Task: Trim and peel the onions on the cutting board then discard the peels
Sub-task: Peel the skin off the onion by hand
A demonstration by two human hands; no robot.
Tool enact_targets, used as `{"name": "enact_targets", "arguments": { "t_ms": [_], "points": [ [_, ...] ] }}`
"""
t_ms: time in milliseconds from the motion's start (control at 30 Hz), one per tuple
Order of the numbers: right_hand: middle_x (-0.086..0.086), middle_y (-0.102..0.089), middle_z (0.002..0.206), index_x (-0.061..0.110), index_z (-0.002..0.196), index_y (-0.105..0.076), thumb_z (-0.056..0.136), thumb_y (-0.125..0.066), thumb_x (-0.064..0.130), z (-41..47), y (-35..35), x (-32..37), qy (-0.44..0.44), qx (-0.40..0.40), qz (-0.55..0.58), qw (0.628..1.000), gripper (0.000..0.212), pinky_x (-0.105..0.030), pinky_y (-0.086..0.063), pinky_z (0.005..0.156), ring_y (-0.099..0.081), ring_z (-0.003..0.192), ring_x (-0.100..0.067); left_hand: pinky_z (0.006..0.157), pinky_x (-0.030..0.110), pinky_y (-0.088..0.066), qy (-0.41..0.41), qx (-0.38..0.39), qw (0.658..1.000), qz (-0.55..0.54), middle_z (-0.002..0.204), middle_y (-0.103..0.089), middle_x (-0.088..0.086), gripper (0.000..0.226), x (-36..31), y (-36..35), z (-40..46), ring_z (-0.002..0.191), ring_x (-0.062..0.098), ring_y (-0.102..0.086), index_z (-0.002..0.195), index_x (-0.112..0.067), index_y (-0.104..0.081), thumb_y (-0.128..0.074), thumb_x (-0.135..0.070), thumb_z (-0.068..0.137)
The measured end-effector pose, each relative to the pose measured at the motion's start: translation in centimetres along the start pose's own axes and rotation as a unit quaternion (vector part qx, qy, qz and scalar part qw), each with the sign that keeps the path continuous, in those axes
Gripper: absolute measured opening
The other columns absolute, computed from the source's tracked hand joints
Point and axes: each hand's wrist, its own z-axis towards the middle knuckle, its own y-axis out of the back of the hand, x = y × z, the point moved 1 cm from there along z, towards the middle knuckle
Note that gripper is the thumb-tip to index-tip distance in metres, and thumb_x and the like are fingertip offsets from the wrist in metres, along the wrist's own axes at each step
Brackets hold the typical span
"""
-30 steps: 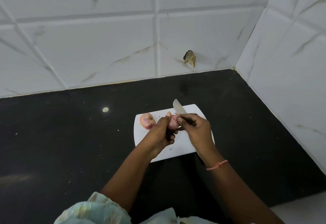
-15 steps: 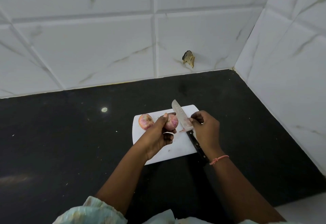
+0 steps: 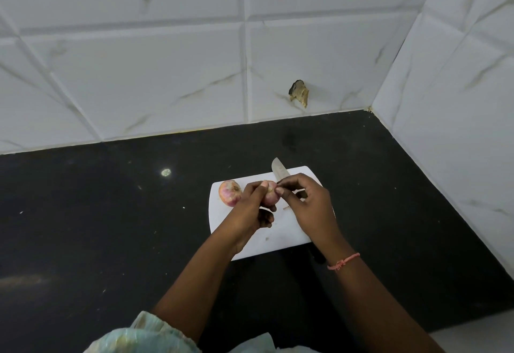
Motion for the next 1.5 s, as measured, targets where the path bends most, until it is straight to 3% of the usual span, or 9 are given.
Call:
{"name": "enact_targets", "arguments": {
  "t_ms": [333, 533, 633, 700, 867, 1133, 1267, 1333, 1500],
  "points": [
    [0.011, -0.069, 0.085, 0.017, 0.087, -0.069, 0.085, -0.074, 0.016, 0.5, 1.2, -1.1, -0.078, -0.075, -0.03, 0.994, 0.005, -0.015, -0.052, 0.071, -0.065, 0.08, -0.002, 0.06, 0.028, -0.046, 0.019, 0.056, 0.997, -0.048, 0.077, -0.058, 0.01, 0.043, -0.8, 0.3, -0.6, 0.06, 0.018, -0.048, 0.124, -0.02, -0.067, -0.028, -0.033, 0.109],
    [0.004, -0.069, 0.108, 0.012, 0.107, -0.072, 0.093, -0.055, 0.002, 0.3, 1.6, -2.1, -0.114, -0.074, -0.074, 0.988, 0.024, -0.006, -0.044, 0.071, -0.061, 0.098, -0.008, 0.064, 0.028, -0.049, 0.063, 0.053, 0.988, -0.13, 0.101, -0.073, 0.017, 0.033, -1.1, 0.3, -0.6, 0.062, 0.016, -0.051, 0.122, -0.012, -0.059, -0.038, -0.031, 0.107],
    [0.005, -0.071, 0.093, 0.012, 0.094, -0.071, 0.092, -0.066, 0.017, -0.1, 1.3, -1.4, -0.1, -0.101, -0.034, 0.989, 0.008, -0.014, -0.052, 0.07, -0.065, 0.085, -0.004, 0.062, 0.026, -0.05, 0.089, 0.036, 0.984, -0.151, 0.104, -0.075, 0.018, 0.033, -0.9, 0.3, -0.6, 0.061, 0.014, -0.052, 0.119, -0.01, -0.057, -0.045, -0.037, 0.106],
    [0.006, -0.069, 0.077, 0.011, 0.083, -0.07, 0.093, -0.065, 0.03, -0.3, 1.0, -0.8, -0.085, -0.097, -0.019, 0.991, 0.022, -0.015, -0.049, 0.063, -0.064, 0.072, -0.003, 0.058, 0.024, -0.051, 0.099, 0.028, 0.981, -0.166, 0.101, -0.075, 0.017, 0.038, -0.8, 0.2, -0.6, 0.06, 0.013, -0.052, 0.116, -0.008, -0.059, -0.048, -0.042, 0.104],
    [0.01, -0.069, 0.112, 0.022, 0.12, -0.066, 0.087, -0.072, 0.029, -0.2, -0.3, 0.1, -0.043, 0.056, 0.09, 0.993, 0.034, -0.022, -0.055, 0.083, -0.066, 0.103, -0.009, 0.055, 0.022, -0.052, 0.108, 0.021, 0.976, -0.19, 0.078, -0.067, 0.009, 0.043, -0.7, -0.2, -0.5, 0.058, 0.011, -0.053, 0.114, -0.006, -0.063, -0.053, -0.046, 0.1],
    [0.007, -0.073, 0.096, 0.019, 0.107, -0.07, 0.082, -0.077, 0.035, -0.1, -0.7, 0.0, -0.048, 0.032, 0.086, 0.995, 0.03, -0.033, -0.059, 0.083, -0.07, 0.092, -0.012, 0.066, 0.028, -0.05, 0.071, -0.001, 0.993, -0.094, 0.081, -0.063, 0.008, 0.055, -0.9, -0.2, -0.7, 0.062, 0.014, -0.054, 0.119, -0.008, -0.063, -0.047, -0.057, 0.1],
    [0.002, -0.072, 0.084, 0.016, 0.091, -0.068, 0.09, -0.07, 0.03, 0.2, -1.1, 0.2, -0.068, 0.011, 0.087, 0.994, 0.014, -0.038, -0.06, 0.075, -0.072, 0.08, -0.017, 0.063, 0.028, -0.048, 0.022, 0.031, 0.998, -0.04, 0.088, -0.054, 0.011, 0.05, -1.0, -0.3, -0.9, 0.061, 0.013, -0.05, 0.132, -0.014, -0.054, -0.033, -0.051, 0.106],
    [-0.002, -0.068, 0.07, 0.009, 0.079, -0.063, 0.094, -0.065, 0.025, 0.6, -0.7, 0.5, -0.068, -0.023, 0.072, 0.995, 0.022, -0.037, -0.057, 0.064, -0.068, 0.062, -0.019, 0.06, 0.026, -0.046, 0.02, 0.062, 0.997, -0.04, 0.086, -0.052, 0.01, 0.051, -0.9, -0.7, -1.3, 0.059, 0.012, -0.047, 0.131, -0.013, -0.054, -0.03, -0.051, 0.107],
    [-0.001, -0.067, 0.079, 0.016, 0.089, -0.068, 0.098, -0.057, 0.027, 0.8, -0.2, 1.5, -0.06, -0.013, 0.075, 0.995, 0.018, -0.025, -0.051, 0.055, -0.064, 0.063, -0.015, 0.045, 0.022, -0.031, 0.084, 0.051, 0.986, -0.135, 0.061, -0.045, -0.001, 0.067, -1.7, -1.8, -1.5, 0.047, 0.01, -0.032, 0.098, -0.004, -0.06, -0.032, -0.065, 0.1]
  ]
}}
